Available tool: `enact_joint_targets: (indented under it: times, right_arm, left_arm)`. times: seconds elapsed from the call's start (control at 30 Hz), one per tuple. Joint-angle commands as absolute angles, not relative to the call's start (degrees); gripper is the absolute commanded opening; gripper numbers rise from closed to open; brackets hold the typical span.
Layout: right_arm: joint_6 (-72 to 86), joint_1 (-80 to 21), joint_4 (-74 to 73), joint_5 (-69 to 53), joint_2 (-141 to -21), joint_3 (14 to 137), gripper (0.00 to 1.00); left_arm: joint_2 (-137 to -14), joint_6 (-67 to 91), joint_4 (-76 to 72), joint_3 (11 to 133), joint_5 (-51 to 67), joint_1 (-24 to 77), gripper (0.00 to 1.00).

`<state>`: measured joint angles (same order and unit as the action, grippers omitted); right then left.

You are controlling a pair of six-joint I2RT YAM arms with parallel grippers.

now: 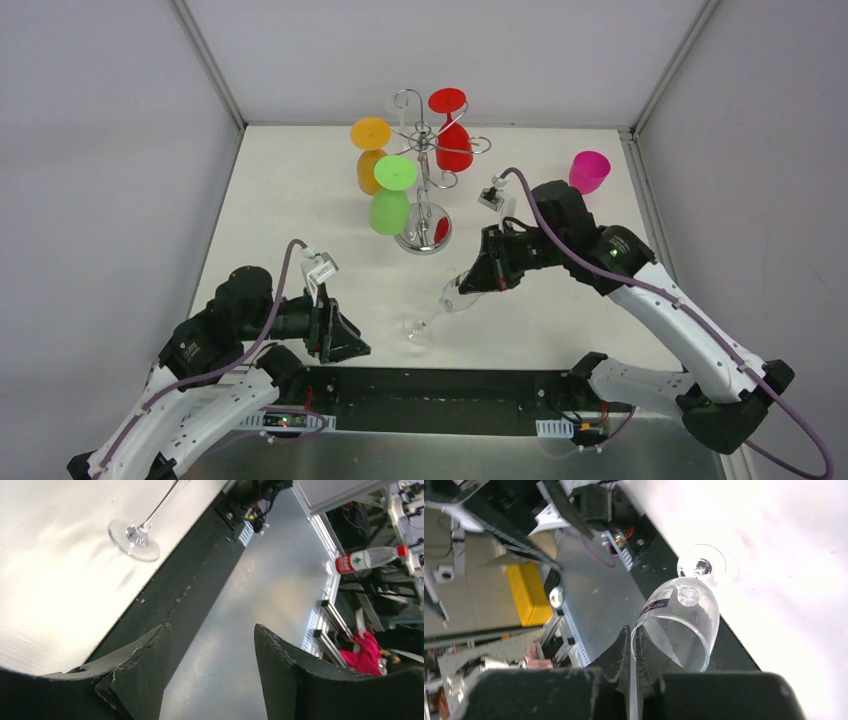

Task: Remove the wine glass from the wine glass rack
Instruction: Place the wine glass at the center of the board.

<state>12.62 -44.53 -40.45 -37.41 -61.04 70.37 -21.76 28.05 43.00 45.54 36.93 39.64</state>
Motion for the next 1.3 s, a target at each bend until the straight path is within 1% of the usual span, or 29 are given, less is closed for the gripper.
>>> enact_joint_targets:
  times: [0.0,0.33,0.53,0.7,0.93,1.03,1.27]
  right_arm:
    - [13.1,-38.7,-44.0,-32.4,-59.7,73.7,0.00]
    - [11.6,-26.6,-48.2,-21.4,-61.5,76.7,0.00]
    - [11.3,-19.0,-49.0,-15.4,-64.0,77.9,0.00]
    - [12.1,-13.8,-47.9,-12.0,-65.7,78.5,0.00]
    - [11.7,-9.6,-47.8,-3.7,-68.9,81.9,0.00]
    - [11.1,-8.1,-48.5,-2.1,-71.0,83.8,0.00]
    - [10.8,-5.4,-48.4,-0.4,-76.2,88.1,0.00]
  left_arm:
    - [-22.5,24.0,43.5,48.6,30.2,39.1,0.62]
    - [-22.6,21.6,42.6,48.2,21.6,39.1,0.62]
    - [-20.5,21.2,41.6,46.9,15.3,39.1,0.71]
    - [-19.8,21.7,41.5,45.9,13.4,39.1,0.83]
    - [-17.4,22.4,41.5,45.0,11.8,39.1,0.93]
    - [-16.6,22.6,41.5,44.8,11.4,39.1,0.95]
    - [-15.2,22.8,41.6,44.6,10.8,39.2,0.96]
